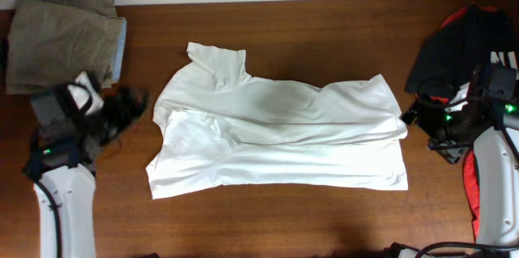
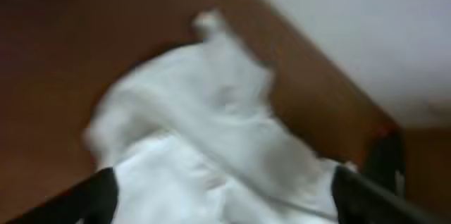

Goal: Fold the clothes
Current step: 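Lift the left gripper away from the T-shirt, then grasp the T-shirt's top-left and top-right corners with both grippers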

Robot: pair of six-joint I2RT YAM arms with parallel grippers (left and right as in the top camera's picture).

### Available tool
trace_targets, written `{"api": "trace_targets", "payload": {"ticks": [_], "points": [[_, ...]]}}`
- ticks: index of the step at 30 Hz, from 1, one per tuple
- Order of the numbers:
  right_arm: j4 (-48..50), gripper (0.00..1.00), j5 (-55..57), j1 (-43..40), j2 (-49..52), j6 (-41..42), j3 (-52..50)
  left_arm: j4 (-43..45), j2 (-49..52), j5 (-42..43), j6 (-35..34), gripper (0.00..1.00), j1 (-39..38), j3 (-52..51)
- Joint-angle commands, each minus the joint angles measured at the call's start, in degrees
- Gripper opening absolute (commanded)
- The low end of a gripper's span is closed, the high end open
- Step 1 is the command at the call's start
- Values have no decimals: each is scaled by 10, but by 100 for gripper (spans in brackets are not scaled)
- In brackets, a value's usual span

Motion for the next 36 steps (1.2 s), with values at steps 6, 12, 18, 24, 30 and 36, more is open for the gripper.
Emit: {"api": "trace_targets", "payload": {"ticks": [6, 12, 18, 24, 30, 36], "points": [[-9, 98, -3, 118, 7, -56, 7, 80, 322, -96, 92, 99, -146, 248], [-12, 99, 1, 141, 39, -56, 7, -106, 625, -89, 44, 99, -151, 587], [-12, 99, 1, 141, 67, -56, 7, -76, 696, -42, -33, 99, -155, 598], [-12, 99, 1, 141, 67, -56, 7, -27, 716, -31, -33, 82, -171, 598], [-3, 99, 1, 141, 67, -56, 7, 9, 740, -34, -33, 58, -179, 598], [190, 99, 87, 141, 70, -67, 7, 40, 751, -87, -33, 45, -179, 598]]}}
